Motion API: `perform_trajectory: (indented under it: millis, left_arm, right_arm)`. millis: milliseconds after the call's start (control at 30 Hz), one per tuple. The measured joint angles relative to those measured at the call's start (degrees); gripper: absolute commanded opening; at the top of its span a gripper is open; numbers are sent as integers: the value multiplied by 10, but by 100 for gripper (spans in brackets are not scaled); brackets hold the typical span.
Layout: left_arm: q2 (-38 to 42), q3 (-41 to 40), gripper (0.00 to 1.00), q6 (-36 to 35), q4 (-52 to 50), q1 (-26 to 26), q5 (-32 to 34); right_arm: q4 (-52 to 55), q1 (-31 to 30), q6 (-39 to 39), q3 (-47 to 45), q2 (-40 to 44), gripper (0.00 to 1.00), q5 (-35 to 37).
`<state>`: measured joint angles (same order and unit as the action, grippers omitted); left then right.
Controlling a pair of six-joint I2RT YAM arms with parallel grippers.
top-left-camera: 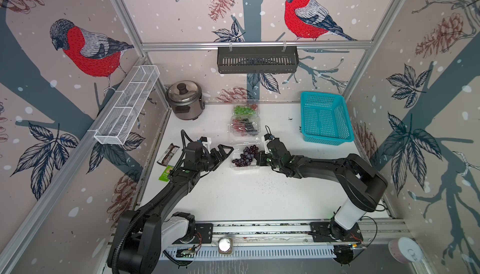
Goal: Pack grapes into containers
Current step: Place the grape into the packing box.
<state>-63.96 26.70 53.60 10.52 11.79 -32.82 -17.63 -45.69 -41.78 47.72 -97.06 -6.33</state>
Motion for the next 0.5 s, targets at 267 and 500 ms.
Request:
perform_trajectory:
  millis: [267, 500]
  left_arm:
    - [-58, -28, 97, 5, 42, 12, 2]
    - [-118, -11, 97, 26, 99, 62, 0]
  right_arm:
    - [30, 17, 31, 6, 12, 2, 6]
    - [49, 38, 48, -2, 33, 3, 10]
